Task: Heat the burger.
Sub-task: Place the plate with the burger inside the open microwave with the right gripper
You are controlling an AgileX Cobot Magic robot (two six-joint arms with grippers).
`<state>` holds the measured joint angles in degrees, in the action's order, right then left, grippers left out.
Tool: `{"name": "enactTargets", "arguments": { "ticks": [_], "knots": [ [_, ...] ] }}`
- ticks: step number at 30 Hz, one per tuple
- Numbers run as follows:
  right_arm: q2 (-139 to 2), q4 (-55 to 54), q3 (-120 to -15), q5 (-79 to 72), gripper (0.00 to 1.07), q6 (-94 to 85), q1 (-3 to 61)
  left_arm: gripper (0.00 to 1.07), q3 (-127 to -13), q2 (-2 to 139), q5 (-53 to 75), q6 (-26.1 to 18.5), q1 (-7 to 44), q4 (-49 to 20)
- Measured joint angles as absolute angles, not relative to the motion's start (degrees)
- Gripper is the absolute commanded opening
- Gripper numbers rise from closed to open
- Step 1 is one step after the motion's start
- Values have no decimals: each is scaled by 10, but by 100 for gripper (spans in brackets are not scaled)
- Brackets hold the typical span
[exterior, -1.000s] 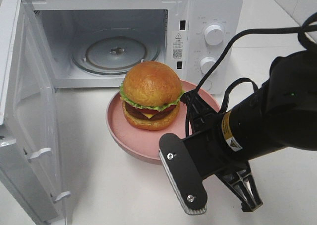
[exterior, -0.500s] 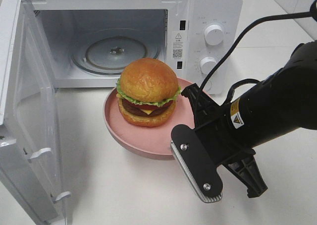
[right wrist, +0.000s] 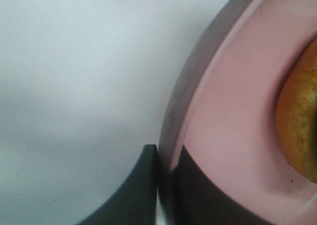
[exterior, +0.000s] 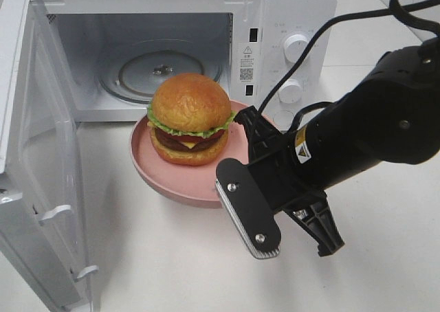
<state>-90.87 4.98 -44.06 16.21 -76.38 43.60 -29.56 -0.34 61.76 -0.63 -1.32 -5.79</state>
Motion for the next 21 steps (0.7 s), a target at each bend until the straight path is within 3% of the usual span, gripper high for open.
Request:
{"name": "enactTargets", "arguments": {
  "ticks": [21],
  "knots": [
    [-994, 98, -545, 162, 0, -699, 436, 102, -296, -3, 618, -6, -13, -58]
  ]
}}
